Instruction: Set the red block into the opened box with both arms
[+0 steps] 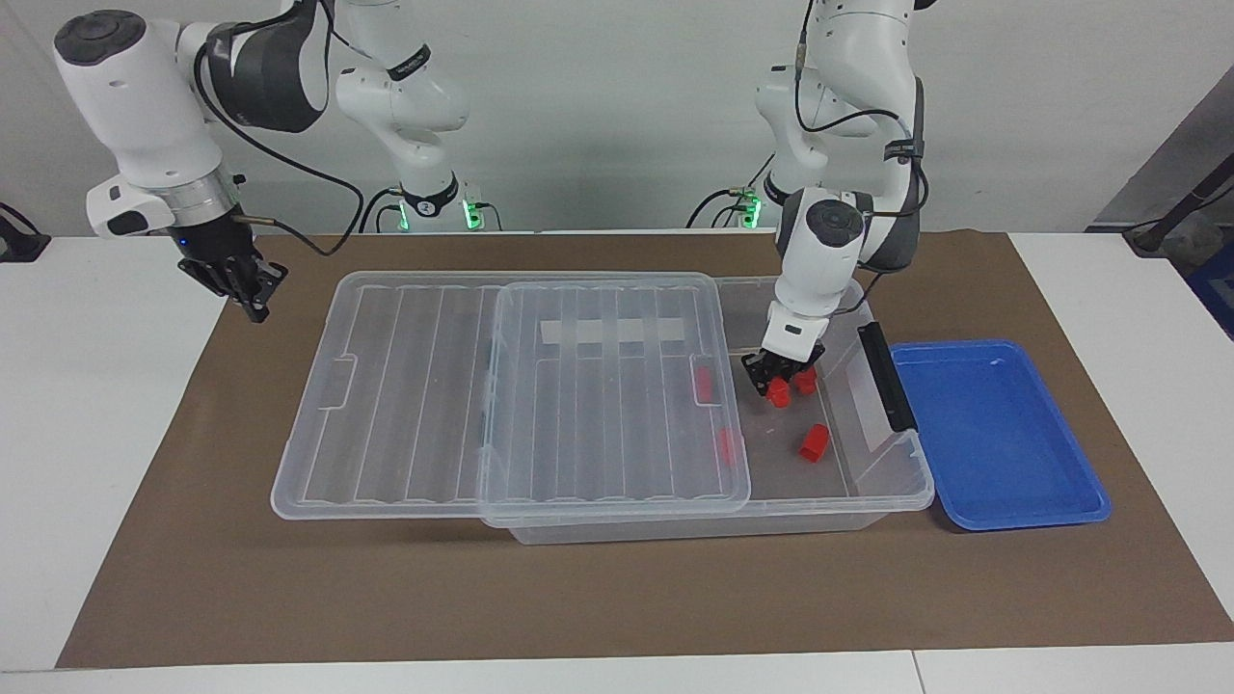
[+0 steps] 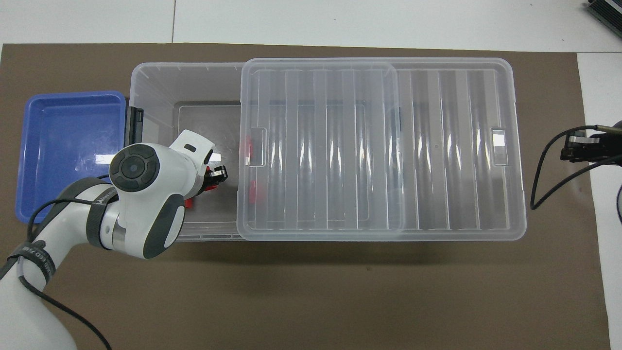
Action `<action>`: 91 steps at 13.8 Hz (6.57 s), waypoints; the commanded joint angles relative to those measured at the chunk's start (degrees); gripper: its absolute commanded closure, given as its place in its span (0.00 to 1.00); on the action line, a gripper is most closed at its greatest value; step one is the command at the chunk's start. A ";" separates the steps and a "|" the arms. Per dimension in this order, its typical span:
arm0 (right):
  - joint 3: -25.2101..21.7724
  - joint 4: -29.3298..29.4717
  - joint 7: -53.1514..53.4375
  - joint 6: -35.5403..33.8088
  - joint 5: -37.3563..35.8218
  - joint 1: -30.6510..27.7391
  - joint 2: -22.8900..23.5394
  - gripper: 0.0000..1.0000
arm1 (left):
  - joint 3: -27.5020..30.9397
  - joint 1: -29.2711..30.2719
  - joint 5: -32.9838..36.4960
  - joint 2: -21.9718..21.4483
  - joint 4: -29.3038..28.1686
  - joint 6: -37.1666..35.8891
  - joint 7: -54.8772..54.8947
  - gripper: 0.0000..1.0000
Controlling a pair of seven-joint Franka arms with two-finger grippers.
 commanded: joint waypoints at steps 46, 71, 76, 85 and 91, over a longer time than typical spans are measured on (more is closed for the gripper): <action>0.95 -8.41 -6.07 9.29 4.14 14.86 2.84 1.00 | 2.37 16.20 0.88 -17.52 22.17 -46.13 21.10 0.00; 0.60 -7.88 -0.53 5.44 6.79 22.79 0.48 1.00 | 0.79 18.23 0.62 -18.83 20.85 -47.27 21.10 0.00; 0.51 -8.50 0.61 1.91 5.91 17.17 -2.25 1.00 | 0.88 18.32 0.62 -18.83 20.85 -47.27 21.01 0.00; 0.42 -6.66 2.90 0.06 4.94 9.35 -3.57 0.09 | 1.23 16.91 0.61 -13.31 25.40 -49.54 20.74 0.00; 0.25 0.81 2.99 -6.61 4.77 6.00 -3.05 0.00 | 0.97 17.00 0.62 -13.56 26.30 -50.53 20.83 0.00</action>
